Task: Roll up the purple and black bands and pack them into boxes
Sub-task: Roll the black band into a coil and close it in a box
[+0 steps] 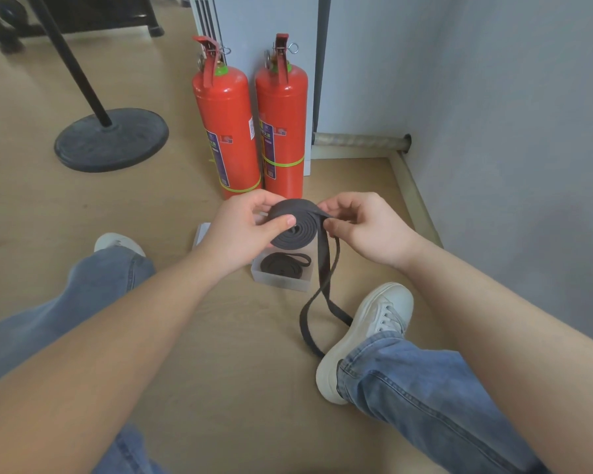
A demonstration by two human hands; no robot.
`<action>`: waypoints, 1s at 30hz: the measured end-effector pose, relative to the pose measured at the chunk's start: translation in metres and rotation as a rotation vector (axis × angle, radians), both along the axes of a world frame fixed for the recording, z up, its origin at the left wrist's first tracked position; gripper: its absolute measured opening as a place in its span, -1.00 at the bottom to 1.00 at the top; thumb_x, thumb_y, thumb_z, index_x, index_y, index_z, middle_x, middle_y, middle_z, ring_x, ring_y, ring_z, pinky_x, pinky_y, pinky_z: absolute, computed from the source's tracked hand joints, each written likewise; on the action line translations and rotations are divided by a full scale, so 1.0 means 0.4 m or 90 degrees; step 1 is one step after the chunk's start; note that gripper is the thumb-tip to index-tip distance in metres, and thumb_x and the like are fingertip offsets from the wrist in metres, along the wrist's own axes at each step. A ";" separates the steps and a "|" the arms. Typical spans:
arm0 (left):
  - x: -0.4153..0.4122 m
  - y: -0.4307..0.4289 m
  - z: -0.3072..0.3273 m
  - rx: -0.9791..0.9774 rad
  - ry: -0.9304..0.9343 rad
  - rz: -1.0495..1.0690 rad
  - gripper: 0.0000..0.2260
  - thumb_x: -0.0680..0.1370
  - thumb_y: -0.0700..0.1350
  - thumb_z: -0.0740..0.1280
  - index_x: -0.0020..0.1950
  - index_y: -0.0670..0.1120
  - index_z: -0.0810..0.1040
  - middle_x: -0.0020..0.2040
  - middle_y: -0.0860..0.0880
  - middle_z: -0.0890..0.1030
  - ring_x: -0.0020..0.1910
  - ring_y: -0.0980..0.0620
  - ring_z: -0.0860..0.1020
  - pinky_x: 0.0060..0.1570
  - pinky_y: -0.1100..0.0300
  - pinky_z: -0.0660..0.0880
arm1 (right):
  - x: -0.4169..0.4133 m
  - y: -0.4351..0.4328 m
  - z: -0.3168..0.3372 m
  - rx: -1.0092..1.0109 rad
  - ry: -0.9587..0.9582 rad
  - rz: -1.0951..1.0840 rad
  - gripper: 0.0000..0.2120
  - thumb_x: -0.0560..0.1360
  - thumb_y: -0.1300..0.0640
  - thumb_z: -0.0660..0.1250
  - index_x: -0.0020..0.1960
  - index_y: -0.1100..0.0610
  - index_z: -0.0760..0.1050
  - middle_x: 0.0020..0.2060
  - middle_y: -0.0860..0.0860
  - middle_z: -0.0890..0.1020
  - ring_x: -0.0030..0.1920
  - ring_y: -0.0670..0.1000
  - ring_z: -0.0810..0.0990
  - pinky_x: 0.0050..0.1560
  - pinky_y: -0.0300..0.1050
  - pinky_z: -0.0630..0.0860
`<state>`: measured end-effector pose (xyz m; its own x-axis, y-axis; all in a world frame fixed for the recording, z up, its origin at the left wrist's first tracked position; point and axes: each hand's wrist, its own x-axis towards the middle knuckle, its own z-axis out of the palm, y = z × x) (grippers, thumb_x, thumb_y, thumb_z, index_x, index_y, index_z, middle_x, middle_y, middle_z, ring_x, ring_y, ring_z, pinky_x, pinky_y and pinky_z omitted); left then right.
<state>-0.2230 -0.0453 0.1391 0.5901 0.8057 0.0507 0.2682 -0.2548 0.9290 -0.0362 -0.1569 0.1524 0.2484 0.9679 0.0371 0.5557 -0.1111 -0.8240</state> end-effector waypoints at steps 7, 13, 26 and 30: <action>-0.003 -0.001 -0.006 -0.027 -0.006 -0.004 -0.78 0.51 -0.17 0.49 0.14 -0.11 0.64 0.03 -0.02 0.66 -0.13 0.12 0.70 -0.28 0.23 0.63 | -0.002 0.004 -0.010 0.012 0.041 0.004 -0.74 0.54 0.27 0.44 0.01 -0.10 0.60 -0.07 -0.06 0.75 0.01 -0.04 0.73 0.24 -0.03 0.60; -0.011 0.003 0.000 -0.111 -0.022 -0.045 -0.87 0.49 -0.20 0.51 0.00 -0.08 0.63 0.00 -0.08 0.68 -0.09 0.00 0.72 -0.21 0.05 0.68 | -0.004 0.003 -0.012 0.026 0.088 0.026 -0.78 0.52 0.25 0.48 0.05 -0.06 0.65 -0.10 -0.09 0.77 -0.02 -0.11 0.74 0.17 -0.11 0.63; -0.007 -0.007 0.002 -0.128 0.045 -0.146 -0.80 0.48 -0.16 0.52 0.09 -0.02 0.70 -0.08 -0.03 0.75 -0.11 0.03 0.73 -0.27 0.14 0.65 | -0.001 0.000 -0.017 -0.025 0.098 0.089 -0.86 0.52 0.27 0.48 0.06 0.12 0.68 -0.10 0.07 0.77 -0.03 0.10 0.75 0.13 0.01 0.66; -0.013 -0.004 0.005 -0.153 -0.003 -0.138 -0.85 0.51 -0.17 0.48 0.05 -0.01 0.70 -0.13 -0.02 0.75 -0.12 0.04 0.73 -0.26 0.15 0.65 | 0.002 0.002 -0.014 -0.019 0.180 0.085 -0.78 0.50 0.30 0.48 0.13 0.15 0.67 -0.05 0.05 0.77 0.01 0.02 0.75 0.17 -0.11 0.64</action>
